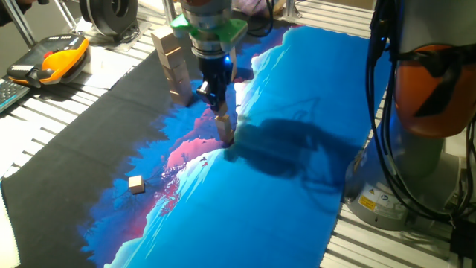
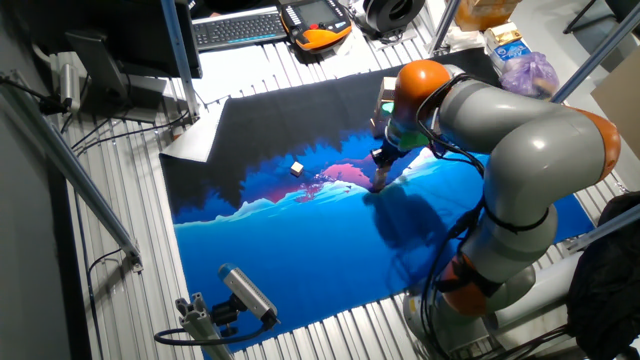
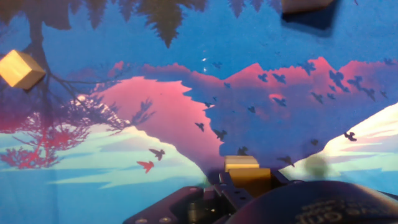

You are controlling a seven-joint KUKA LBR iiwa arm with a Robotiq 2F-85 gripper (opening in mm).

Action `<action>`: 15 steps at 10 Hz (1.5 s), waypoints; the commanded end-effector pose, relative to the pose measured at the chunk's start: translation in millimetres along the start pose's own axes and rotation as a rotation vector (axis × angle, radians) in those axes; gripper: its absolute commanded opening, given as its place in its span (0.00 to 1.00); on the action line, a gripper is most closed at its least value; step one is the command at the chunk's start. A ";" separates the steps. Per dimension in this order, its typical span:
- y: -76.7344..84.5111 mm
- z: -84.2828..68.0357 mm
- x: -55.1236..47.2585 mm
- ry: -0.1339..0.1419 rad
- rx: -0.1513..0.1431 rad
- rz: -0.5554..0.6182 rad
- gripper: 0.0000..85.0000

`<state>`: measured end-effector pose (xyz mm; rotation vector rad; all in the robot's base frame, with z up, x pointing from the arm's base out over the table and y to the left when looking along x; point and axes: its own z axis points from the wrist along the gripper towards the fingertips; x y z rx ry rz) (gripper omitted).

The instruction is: Stack the blocks in a vertical line of five

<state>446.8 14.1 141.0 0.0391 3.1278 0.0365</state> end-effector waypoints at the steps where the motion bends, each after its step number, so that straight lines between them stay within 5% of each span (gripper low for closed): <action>1: 0.5 1.1 -1.3 -0.002 0.000 -0.001 0.00; 9: 1.1 8.3 1.7 -0.021 -0.038 0.021 0.00; 10: 1.4 8.3 1.8 -0.021 -0.036 0.026 0.20; 12: 1.7 8.6 2.0 -0.028 -0.029 0.035 0.20; 13: 1.7 8.7 2.1 -0.027 -0.026 0.038 0.40; 15: 1.8 9.1 2.4 -0.018 -0.018 0.049 0.40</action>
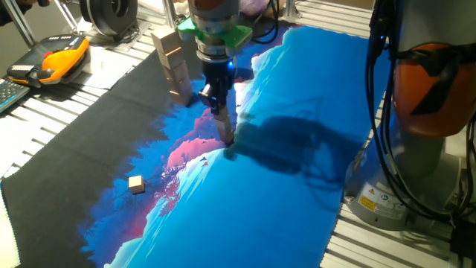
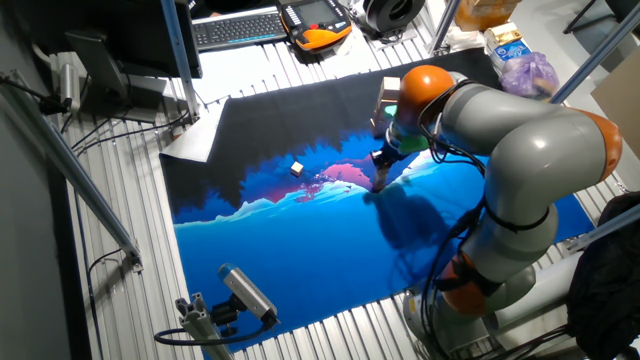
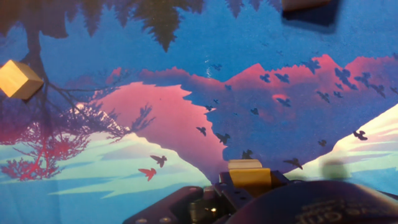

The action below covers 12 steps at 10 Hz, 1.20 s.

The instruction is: Stack the blocks in a vertical line of five

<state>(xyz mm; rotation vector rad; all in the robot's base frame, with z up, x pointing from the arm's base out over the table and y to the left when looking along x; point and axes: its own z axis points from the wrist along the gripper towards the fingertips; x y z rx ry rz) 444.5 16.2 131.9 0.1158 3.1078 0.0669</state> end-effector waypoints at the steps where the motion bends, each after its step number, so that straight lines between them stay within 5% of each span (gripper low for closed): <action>1: 0.0 0.0 0.1 0.000 -0.001 0.005 0.60; 5: 0.4 -1.1 0.0 -0.004 0.006 0.024 0.60; 6: 0.8 -6.1 -0.8 -0.002 0.006 0.025 0.80; 8: 9.9 -30.0 -4.8 0.025 0.011 0.051 0.80; 9: 18.1 -39.0 -6.1 0.037 0.014 0.063 0.60; 11: 37.6 -43.8 -5.5 0.038 0.019 0.085 0.60; 12: 44.7 -44.9 -5.3 0.036 0.022 0.088 0.40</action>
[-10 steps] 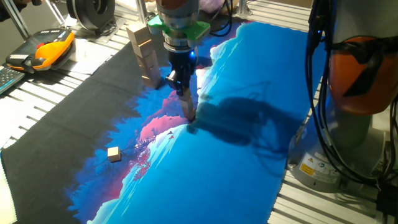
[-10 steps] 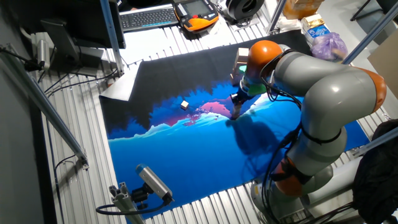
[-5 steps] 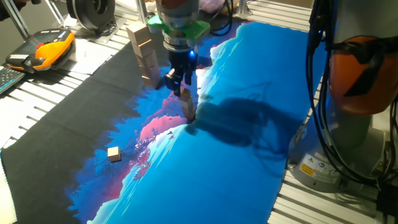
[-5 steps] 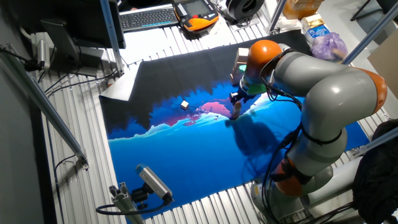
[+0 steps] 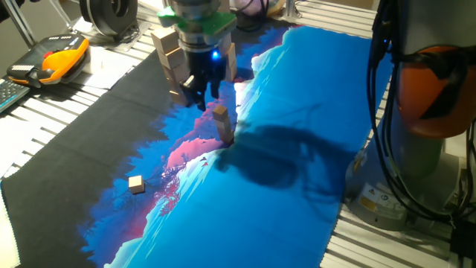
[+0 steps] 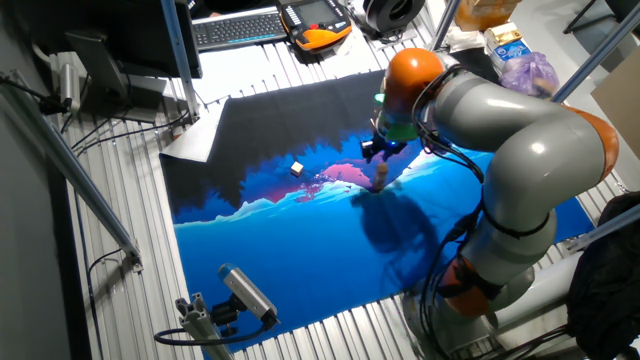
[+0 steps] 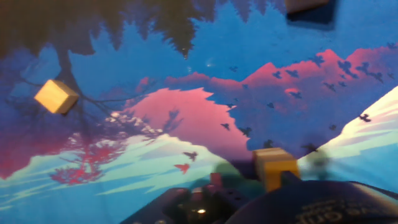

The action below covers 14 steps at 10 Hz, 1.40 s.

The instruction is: Stack the blocks in a vertical line of five

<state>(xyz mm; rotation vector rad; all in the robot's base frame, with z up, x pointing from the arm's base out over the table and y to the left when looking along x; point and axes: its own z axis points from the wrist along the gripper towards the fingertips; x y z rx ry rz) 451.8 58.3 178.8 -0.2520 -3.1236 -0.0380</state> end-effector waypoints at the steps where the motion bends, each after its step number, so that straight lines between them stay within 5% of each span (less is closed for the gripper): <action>1: 3.2 0.2 -0.6 -0.001 -0.003 -0.005 0.20; 2: 3.6 1.5 -3.0 0.000 -0.028 -0.010 0.00; 3: 5.4 3.3 -5.2 0.003 -0.046 0.001 0.00; 4: 6.4 4.9 -5.8 0.000 -0.011 0.005 0.00; 5: 6.6 5.0 -5.1 0.011 -0.010 0.019 0.00; 6: 6.7 5.2 -3.9 0.025 -0.040 0.035 0.00; 8: 6.7 5.2 -3.9 0.046 -0.036 0.049 0.00; 9: 6.7 5.2 -3.9 0.007 -0.036 0.053 0.00; 11: 6.7 5.2 -3.9 -0.029 0.027 0.059 0.00; 13: 6.7 5.2 -3.9 0.000 -0.029 -0.007 0.00; 14: 6.7 5.2 -3.9 -0.017 -0.060 -0.011 0.00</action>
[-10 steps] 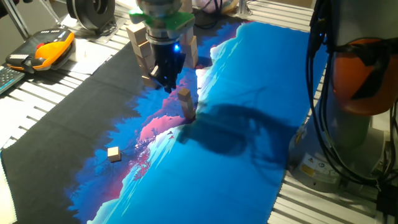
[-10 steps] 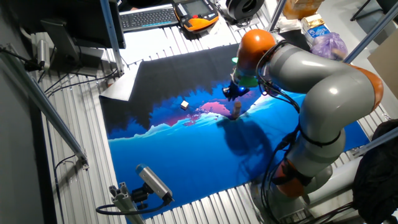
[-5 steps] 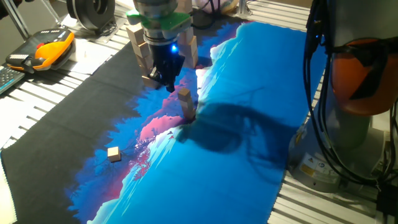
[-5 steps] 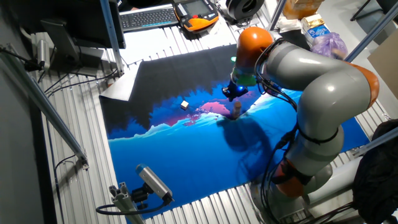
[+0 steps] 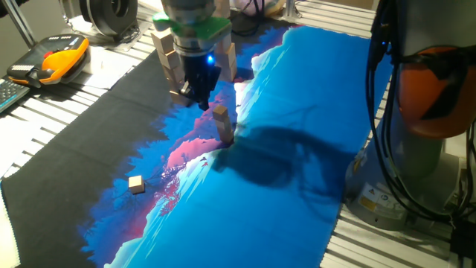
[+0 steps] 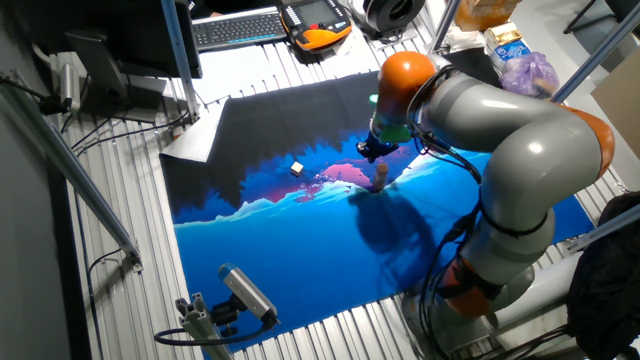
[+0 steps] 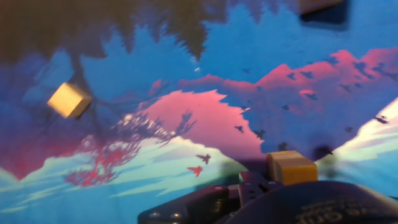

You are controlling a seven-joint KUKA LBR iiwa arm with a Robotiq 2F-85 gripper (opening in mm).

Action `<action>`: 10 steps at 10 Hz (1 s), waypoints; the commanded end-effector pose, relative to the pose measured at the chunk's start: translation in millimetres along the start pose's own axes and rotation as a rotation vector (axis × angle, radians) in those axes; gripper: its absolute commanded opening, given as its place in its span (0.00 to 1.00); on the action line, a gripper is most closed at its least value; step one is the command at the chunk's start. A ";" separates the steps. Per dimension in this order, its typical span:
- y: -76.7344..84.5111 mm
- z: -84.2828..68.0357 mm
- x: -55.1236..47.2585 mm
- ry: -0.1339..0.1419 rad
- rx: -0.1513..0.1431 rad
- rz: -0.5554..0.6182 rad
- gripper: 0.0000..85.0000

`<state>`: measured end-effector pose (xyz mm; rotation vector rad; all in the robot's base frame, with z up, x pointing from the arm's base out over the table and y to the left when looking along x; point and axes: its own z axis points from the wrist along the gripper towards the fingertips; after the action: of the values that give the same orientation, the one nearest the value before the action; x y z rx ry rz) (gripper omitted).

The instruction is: Stack the blocks in a vertical line of five

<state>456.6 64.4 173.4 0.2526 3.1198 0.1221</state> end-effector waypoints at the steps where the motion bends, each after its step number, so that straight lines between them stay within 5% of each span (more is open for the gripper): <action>1: 0.1 -0.3 0.0 -0.049 0.014 0.008 0.00; 2: 0.1 -0.3 0.0 -0.041 0.004 0.007 0.00; 3: 0.1 -0.3 0.0 -0.025 -0.041 -0.007 0.00; 5: 0.1 -0.3 0.0 -0.060 -0.042 -0.001 0.00; 8: 0.1 -0.3 0.0 -0.074 -0.057 0.006 0.00; 10: 0.1 -0.3 0.0 -0.027 -0.085 0.017 0.00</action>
<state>456.6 64.1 173.7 0.2858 3.0782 0.2447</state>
